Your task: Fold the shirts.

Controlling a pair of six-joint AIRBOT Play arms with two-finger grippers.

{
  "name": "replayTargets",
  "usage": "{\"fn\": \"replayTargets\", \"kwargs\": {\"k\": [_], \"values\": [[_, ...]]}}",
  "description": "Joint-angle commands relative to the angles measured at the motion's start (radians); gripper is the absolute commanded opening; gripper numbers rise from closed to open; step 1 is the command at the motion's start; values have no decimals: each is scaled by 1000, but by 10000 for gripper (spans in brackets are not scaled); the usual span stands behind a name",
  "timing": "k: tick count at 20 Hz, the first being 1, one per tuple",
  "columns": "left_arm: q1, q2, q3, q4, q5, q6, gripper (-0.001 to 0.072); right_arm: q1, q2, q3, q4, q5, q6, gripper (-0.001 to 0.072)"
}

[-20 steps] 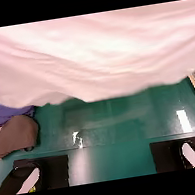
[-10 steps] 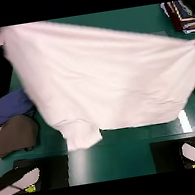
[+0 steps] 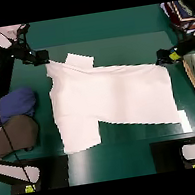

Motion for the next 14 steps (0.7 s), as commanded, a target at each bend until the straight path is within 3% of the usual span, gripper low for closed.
{"fn": "replayTargets", "kwargs": {"k": [1,2,4,8,10,14], "values": [[5,-41,0,6,62,9,325,21,-116,119,-3,-32,0,398],[14,-40,10,7,37,5,588,21,-129,162,-3,-16,0,516],[42,-35,46,9,-52,6,607,11,-127,230,-4,31,0,512],[128,-13,81,6,-362,-3,606,-26,-14,197,-4,110,-33,481],[145,55,-46,9,-365,-1,606,-42,90,85,-3,88,-54,479],[145,295,-485,24,-227,0,607,-80,296,-146,-4,82,-73,479]]}}
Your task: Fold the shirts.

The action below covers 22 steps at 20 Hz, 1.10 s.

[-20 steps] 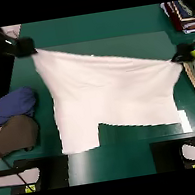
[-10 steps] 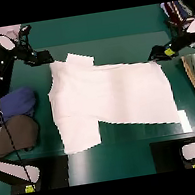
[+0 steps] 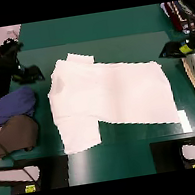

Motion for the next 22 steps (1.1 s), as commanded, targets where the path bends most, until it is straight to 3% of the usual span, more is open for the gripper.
{"fn": "replayTargets", "kwargs": {"k": [1,7,14,15,17,18,22], "values": [[10,201,-358,8,77,-2,607,-32,163,-170,1,-4,-29,479],[10,451,-812,-123,226,-1,607,-83,336,-338,1,-74,-29,478],[-62,462,-932,-229,369,-2,606,-90,410,-372,-1,-68,-29,478],[-89,462,-932,-238,389,-2,554,-96,413,-372,0,-58,-29,478],[-119,462,-930,-246,417,-1,83,-124,411,-373,-2,6,-38,478],[-119,462,-924,-246,417,-1,25,-152,412,-373,-8,46,-51,478],[-120,462,-865,-249,375,0,23,-303,430,-456,-77,119,-59,450]]}}
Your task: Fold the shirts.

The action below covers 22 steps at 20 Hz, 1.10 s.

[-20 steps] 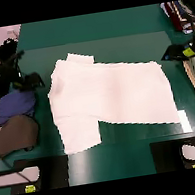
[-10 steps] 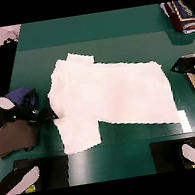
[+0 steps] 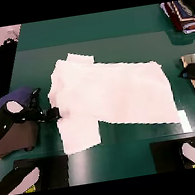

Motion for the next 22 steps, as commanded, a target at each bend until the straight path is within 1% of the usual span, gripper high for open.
{"fn": "replayTargets", "kwargs": {"k": [1,2,3,4,7,8,9,12,15,16,17,19,20,21,22], "values": [[-8,2,46,-11,-26,8,23,-121,18,-112,-89,61,-9,452],[-8,2,60,-12,-31,19,23,-161,16,-172,-110,71,-9,468],[-8,3,72,-12,-31,34,23,-206,11,-232,-113,80,-13,543],[-8,6,80,-12,-29,34,23,-249,-5,-290,-105,85,-13,565],[-8,8,81,-13,-12,47,23,-317,-74,-407,-105,71,-31,552],[-8,8,81,-13,-11,52,23,-319,-98,-427,-105,61,-31,528],[-8,8,81,-13,-8,52,23,-318,-118,-443,-105,42,-31,481],[-8,8,81,-15,-1,52,24,-318,-159,-467,-62,-5,-32,480],[-8,8,81,-15,1,52,23,-318,-187,-467,-58,-1,-32,478],[-8,8,81,-16,1,51,23,-318,-192,-467,-55,0,-32,465],[-8,8,81,-16,1,51,23,-318,-191,-468,-52,0,-38,365],[-8,8,81,-19,0,51,23,-309,-191,-468,-53,7,-51,279],[-8,8,81,-20,0,51,23,-296,-191,-468,-51,9,-69,140],[-8,8,81,-19,0,51,23,-272,-191,-468,-51,12,-92,42],[-8,9,81,-19,0,51,23,-243,-191,-468,-51,12,-106,15]]}}
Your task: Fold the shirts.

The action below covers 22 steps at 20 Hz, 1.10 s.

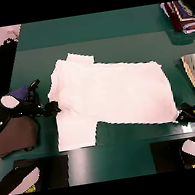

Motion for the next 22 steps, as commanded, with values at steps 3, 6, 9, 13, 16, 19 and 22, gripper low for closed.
{"fn": "replayTargets", "kwargs": {"k": [3,6,9,13,16,19,22], "values": [[0,22,2,0,-3,0,22,156,-2,14,-3,4,-48,14],[0,116,47,43,-26,-31,22,275,-2,124,-3,54,-40,13],[0,204,196,76,-144,-34,23,369,58,303,-3,68,-5,13],[0,229,544,81,-288,-55,23,433,207,608,-5,20,29,13],[0,229,864,83,-315,-72,22,435,302,861,-10,-40,35,13],[0,229,1172,93,-307,-119,22,435,368,1077,-14,-109,40,13],[0,229,1436,93,-266,-153,22,435,398,1252,-64,-132,70,13]]}}
